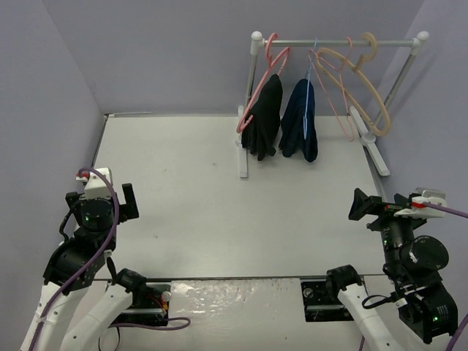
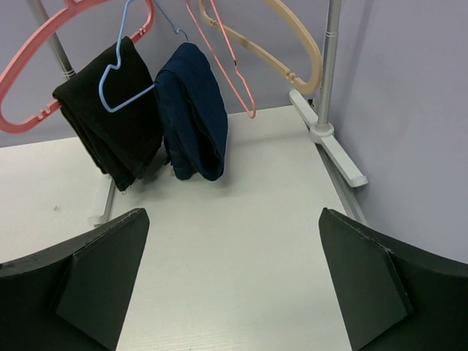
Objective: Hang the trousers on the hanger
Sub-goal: Reset both arms
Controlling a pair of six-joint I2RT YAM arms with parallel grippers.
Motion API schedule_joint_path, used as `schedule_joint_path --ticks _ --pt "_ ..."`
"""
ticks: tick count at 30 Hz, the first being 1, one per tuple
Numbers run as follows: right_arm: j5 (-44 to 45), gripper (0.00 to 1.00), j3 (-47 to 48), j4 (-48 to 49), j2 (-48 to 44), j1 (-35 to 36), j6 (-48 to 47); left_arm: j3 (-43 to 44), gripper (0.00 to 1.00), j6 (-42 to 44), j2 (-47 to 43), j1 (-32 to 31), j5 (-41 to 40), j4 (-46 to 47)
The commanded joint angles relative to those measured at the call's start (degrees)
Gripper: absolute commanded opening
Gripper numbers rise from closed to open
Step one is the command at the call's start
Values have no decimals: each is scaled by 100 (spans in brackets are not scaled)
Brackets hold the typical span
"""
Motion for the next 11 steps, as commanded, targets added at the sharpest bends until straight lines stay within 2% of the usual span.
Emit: schedule_joint_path --ticks 1,11 --pt "306 100 30 301 -2 249 53 280 97 -90 365 34 -83 223" --pt "223 100 156 223 8 443 120 453 97 -303 792 34 104 422"
